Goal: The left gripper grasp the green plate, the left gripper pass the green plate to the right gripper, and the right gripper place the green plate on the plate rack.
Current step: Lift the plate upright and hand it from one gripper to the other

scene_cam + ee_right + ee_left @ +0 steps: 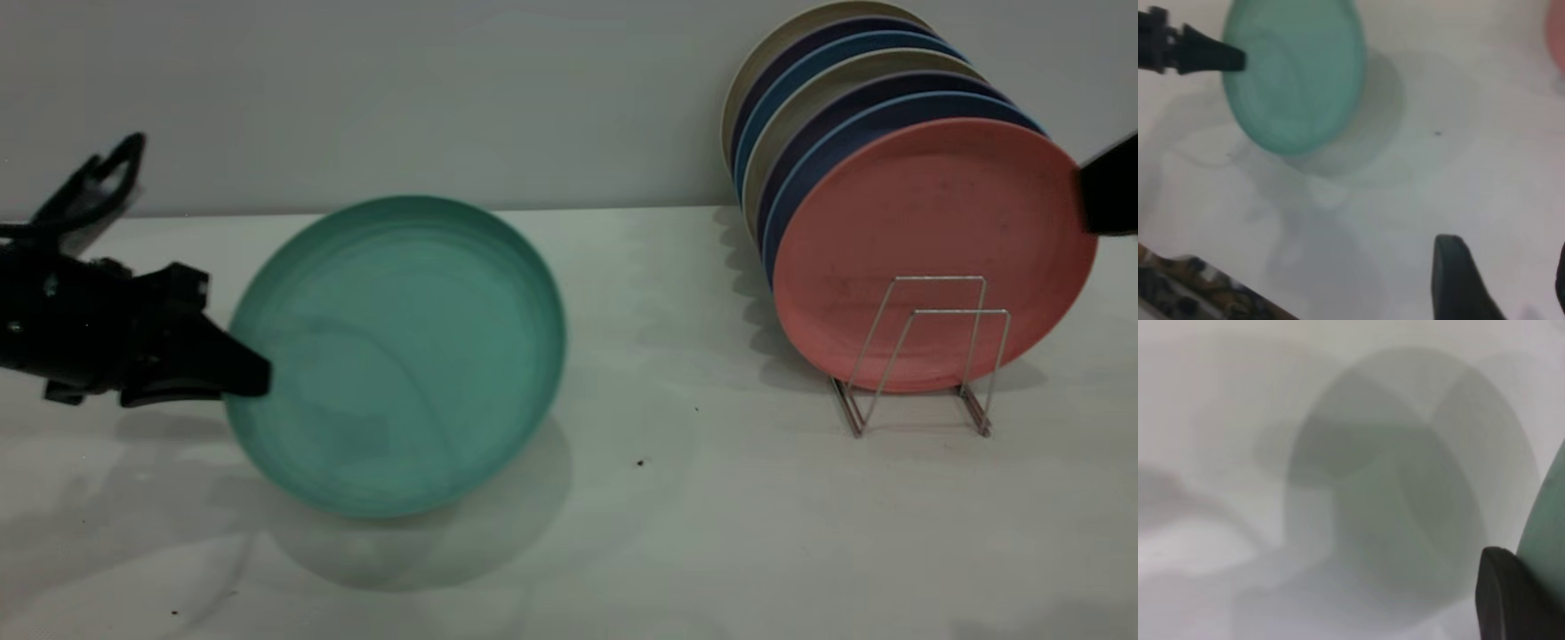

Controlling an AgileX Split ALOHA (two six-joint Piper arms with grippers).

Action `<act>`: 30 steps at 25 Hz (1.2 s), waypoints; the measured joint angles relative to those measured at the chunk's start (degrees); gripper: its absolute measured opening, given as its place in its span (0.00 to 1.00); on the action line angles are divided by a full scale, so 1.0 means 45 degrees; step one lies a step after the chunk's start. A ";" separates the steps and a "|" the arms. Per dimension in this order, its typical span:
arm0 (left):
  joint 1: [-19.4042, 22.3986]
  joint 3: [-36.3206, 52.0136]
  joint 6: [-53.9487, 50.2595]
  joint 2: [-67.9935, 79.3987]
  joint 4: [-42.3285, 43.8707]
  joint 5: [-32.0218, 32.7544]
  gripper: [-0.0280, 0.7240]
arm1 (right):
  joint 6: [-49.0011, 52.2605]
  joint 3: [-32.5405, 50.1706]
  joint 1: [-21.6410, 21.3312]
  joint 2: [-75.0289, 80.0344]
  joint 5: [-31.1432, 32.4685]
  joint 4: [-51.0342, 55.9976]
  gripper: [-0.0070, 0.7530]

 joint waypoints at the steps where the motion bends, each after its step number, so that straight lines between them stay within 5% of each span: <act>1: -0.0197 0.0000 -0.0042 -0.0018 0.0012 0.0000 0.06 | -0.0786 0.0000 0.0000 0.0484 -0.0013 0.0605 0.51; 13: -0.2380 0.0000 -0.0200 -0.0641 -0.0588 0.0053 0.06 | -0.8691 -0.0092 0.0000 0.5973 0.1164 0.7867 0.51; 30: -0.4569 0.0022 -0.0426 -0.0667 -0.1839 0.1137 0.06 | -1.0055 -0.0454 0.0000 0.7842 0.2300 0.8558 0.51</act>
